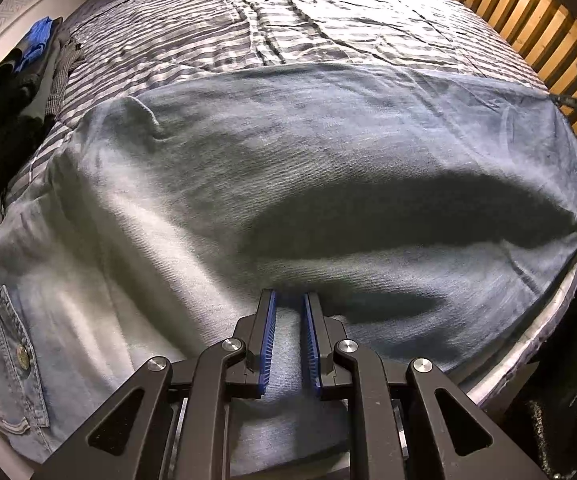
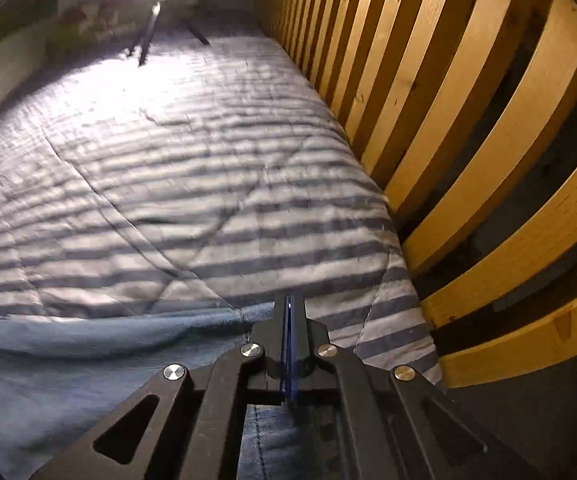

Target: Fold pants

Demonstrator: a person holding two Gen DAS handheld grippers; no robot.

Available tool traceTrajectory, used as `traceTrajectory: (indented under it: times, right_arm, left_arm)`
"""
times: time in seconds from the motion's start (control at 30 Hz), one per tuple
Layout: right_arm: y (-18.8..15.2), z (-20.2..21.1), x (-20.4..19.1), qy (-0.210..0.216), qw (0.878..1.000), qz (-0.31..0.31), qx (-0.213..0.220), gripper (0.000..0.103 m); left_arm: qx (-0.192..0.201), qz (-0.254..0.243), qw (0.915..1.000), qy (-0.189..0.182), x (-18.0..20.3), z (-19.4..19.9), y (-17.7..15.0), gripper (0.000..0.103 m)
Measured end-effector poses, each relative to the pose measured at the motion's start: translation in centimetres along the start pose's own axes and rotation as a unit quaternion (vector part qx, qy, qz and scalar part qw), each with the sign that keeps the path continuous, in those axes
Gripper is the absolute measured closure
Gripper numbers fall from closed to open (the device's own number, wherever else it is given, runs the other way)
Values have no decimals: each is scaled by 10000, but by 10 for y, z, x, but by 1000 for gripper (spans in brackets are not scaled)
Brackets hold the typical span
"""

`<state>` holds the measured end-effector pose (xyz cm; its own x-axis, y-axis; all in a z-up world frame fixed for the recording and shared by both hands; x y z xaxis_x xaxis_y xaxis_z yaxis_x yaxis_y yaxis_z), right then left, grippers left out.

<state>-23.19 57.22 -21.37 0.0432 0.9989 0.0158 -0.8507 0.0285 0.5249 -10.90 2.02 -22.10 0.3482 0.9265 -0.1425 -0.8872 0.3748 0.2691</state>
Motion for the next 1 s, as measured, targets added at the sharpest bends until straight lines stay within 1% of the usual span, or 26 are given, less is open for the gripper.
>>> traceTrajectory:
  times: [0.03,0.07,0.1,0.13,0.17,0.2,0.3,0.33,0.37,0.43,0.47,0.5,0.53,0.6,0.63,0.67,0.7,0.73,0.77,0.8,0.83,0.87,0.9,0.93,0.97,1.0]
  right_arm:
    - [-1,-2,-1,-232,9997,5,-25,103]
    - [-2,-7,0,-746,9970,69,-181,103]
    - [-2,-9,4,-894,9955,55,-296,103]
    - [-4,-7,11,-908,9950,-109,-406,103]
    - [-5,3,18,-719,9962,-329,-360,103]
    - [-5,14,19,-576,9974,-373,-231,103]
    - [2,56,-4,-469,9988,6,144,102]
    - [5,68,-19,-338,9990,181,215,102]
    - [8,81,-43,-68,9987,436,251,102]
    - [12,96,-86,307,9957,826,295,101]
    - [13,106,-121,690,9908,1121,318,100]
    - [18,109,-148,958,9865,1286,319,100]
    - [18,115,-175,1269,9807,1453,332,100]
    - [9,122,-240,1888,9637,1876,220,100]
    - [2,120,-270,2102,9554,2072,135,100]
    - [-7,117,-299,2300,9456,2301,0,100]
    - [-18,115,-325,2459,9361,2511,-115,100]
    - [-29,111,-346,2576,9286,2661,-213,100]
    - [-41,108,-365,2702,9194,2837,-346,100]
    - [-55,107,-384,2835,9100,2991,-449,100]
    - [-65,108,-396,2952,9039,3050,-534,100]
    - [-82,112,-412,3194,8926,3113,-661,100]
    - [-94,116,-421,3351,8852,3149,-702,100]
    - [-109,124,-433,3538,8750,3219,-742,100]
    - [-127,132,-447,3663,8627,3396,-785,99]
    - [-140,139,-455,3695,8554,3545,-777,98]
  left_arm:
    - [-9,9,10000,-24,-1,1,-1,86]
    - [-13,47,10000,-60,-3,3,-1,85]
    - [-2,123,9999,-116,-6,6,-1,85]
    - [58,243,9995,-191,-12,13,-3,85]
    - [125,345,9990,-251,-18,19,-4,84]
    - [188,431,9985,-291,-24,25,-4,83]
    - [489,574,9970,-177,-47,43,4,76]
    - [593,626,9963,-44,-57,46,9,75]
    - [679,786,9946,5,-72,46,16,75]
    - [706,1071,9915,-213,-97,36,32,75]
    - [670,1113,9911,-279,-103,29,35,75]
    - [584,1092,9920,-245,-110,17,37,75]
    - [418,1062,9933,-161,-115,0,36,75]
    - [90,898,9959,-71,-118,-26,24,73]
    - [405,845,9956,-26,-122,-19,20,72]
    - [338,903,9953,111,-127,-15,18,72]
    - [385,1071,9934,160,-136,-7,14,73]
    - [590,1267,9901,89,-148,8,5,72]
    - [715,1450,9868,110,-161,20,-5,70]
    - [733,1603,9841,210,-172,27,-15,62]
    - [740,1893,9783,410,-190,37,-34,56]
    - [746,2126,9729,516,-204,43,-50,54]
    - [709,2326,9681,599,-215,47,-64,51]
    - [604,2630,9603,715,-234,47,-86,47]
    - [523,2861,9539,741,-245,48,-103,45]
    - [455,3047,9485,735,-252,46,-117,43]
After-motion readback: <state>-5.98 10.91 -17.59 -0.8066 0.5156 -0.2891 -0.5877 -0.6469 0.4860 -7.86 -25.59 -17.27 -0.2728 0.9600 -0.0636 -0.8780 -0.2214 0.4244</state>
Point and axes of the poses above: each gripper's, at about its wrist camera, not at the fingertips, and z roughly against the way its jaws point, x to its right, y to its top, the point moved 2 cm from there along -z, roughly the way its jaws point, and after that the axes turned 11 degrees about y, right-handed, at the moved point
